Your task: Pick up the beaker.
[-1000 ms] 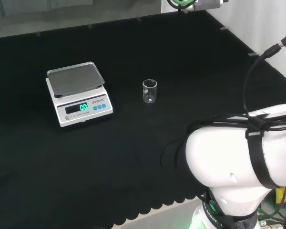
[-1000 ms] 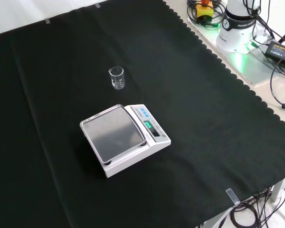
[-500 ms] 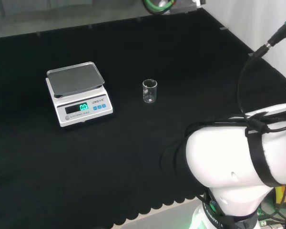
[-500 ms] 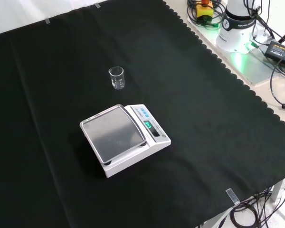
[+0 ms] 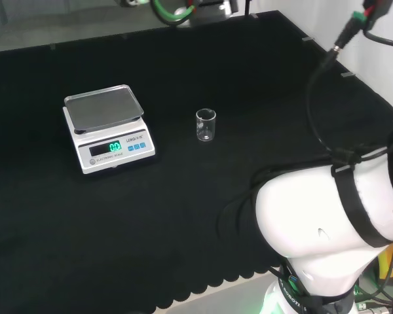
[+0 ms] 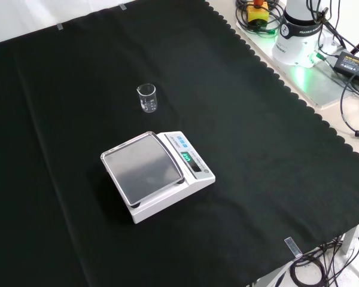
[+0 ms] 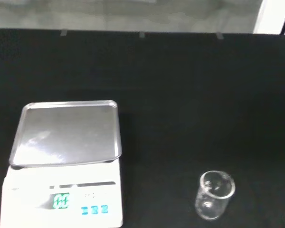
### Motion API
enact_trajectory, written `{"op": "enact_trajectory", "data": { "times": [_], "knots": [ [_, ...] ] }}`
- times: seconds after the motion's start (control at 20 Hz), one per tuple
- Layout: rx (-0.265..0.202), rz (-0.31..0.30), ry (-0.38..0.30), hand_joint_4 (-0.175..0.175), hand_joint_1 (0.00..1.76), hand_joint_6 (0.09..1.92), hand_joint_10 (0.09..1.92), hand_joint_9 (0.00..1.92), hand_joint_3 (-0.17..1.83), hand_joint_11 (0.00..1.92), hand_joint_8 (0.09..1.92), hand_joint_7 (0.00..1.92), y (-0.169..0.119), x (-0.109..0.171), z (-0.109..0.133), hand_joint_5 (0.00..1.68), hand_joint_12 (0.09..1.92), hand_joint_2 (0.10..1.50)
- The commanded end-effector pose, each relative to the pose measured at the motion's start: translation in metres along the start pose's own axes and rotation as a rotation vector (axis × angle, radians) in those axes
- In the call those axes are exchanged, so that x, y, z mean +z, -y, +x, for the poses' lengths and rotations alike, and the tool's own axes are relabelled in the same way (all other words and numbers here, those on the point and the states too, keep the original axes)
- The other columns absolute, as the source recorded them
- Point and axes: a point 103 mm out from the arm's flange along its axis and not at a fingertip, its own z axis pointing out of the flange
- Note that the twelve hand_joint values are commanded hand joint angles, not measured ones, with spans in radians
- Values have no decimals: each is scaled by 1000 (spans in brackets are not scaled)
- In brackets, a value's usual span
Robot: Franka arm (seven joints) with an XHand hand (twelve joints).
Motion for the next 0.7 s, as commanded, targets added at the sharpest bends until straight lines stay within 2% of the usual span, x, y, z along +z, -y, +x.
{"op": "enact_trajectory", "data": {
  "times": [0.05, 0.3, 0.7],
  "knots": [
    [-50, 27, -118, -22, 223, 87, 793, 0, -15, 35, 712, 0, -35, 17, -4, 141, 1519, 938],
    [-64, 42, -169, -24, 223, 87, 819, 0, -15, 38, 724, 6, -53, 33, -30, 152, 1520, 938],
    [-61, 92, -213, -26, 224, 87, 832, 0, -16, 39, 735, 19, -80, 61, -37, 164, 1520, 937]
  ]
}}
